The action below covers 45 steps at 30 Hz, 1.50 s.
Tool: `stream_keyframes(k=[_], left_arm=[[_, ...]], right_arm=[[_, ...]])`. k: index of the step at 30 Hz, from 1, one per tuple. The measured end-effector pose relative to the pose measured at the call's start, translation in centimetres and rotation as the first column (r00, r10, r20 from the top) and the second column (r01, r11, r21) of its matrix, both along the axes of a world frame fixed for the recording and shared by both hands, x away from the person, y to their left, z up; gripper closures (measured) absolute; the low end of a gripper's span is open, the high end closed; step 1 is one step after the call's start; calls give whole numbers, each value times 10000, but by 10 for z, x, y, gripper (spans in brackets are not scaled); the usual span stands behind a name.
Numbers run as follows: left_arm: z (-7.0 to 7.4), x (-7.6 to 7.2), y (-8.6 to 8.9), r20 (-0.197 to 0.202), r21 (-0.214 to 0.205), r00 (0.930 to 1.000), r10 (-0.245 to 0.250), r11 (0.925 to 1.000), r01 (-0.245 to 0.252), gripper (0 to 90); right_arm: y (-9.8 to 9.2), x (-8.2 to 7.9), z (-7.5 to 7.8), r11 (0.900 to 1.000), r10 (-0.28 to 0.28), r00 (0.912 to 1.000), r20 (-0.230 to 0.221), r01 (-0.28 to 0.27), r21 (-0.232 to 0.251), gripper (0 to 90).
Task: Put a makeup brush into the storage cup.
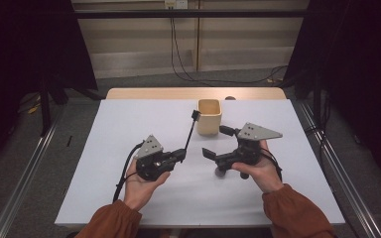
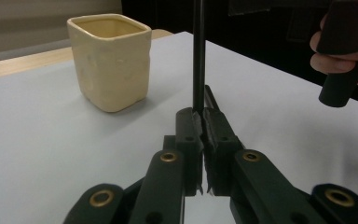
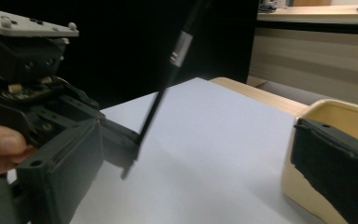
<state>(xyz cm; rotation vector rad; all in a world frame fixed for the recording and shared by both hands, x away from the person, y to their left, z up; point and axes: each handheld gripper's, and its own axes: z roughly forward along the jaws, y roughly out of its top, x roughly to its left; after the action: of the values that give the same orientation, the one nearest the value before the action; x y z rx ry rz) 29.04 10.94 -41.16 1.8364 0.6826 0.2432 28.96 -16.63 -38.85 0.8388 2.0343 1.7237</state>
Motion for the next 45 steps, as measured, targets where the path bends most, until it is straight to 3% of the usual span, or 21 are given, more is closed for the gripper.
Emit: stream_keyframes(k=[11, 18, 29, 40, 45], left_arm=[[-2, -4, -9, 32, -260, 9998, -208, 9994, 209, 857], [-5, -4, -12, 25, -119, 9998, -222, 9997, 222, 857], [-7, -5, -16, -5, -94, 9990, -455, 9989, 455, 856], [-9, -5, -19, -8, 6, 9989, -474, 9989, 474, 856], [-15, -4, -21, -47, 192, 9991, -426, 9989, 427, 857]], right_arm=[[18, 12, -2, 9994, 127, 9995, -305, -116, 339, 31], [24, 11, -5, 9992, 79, 9996, -263, -69, 406, 66], [26, 13, -13, 9973, 556, 9970, -532, -528, 516, 461], [20, 15, -12, 9928, 854, 9943, -633, -795, 896, 674], [18, 18, -15, 9882, 1017, 9896, -1019, -887, 1249, 764]])
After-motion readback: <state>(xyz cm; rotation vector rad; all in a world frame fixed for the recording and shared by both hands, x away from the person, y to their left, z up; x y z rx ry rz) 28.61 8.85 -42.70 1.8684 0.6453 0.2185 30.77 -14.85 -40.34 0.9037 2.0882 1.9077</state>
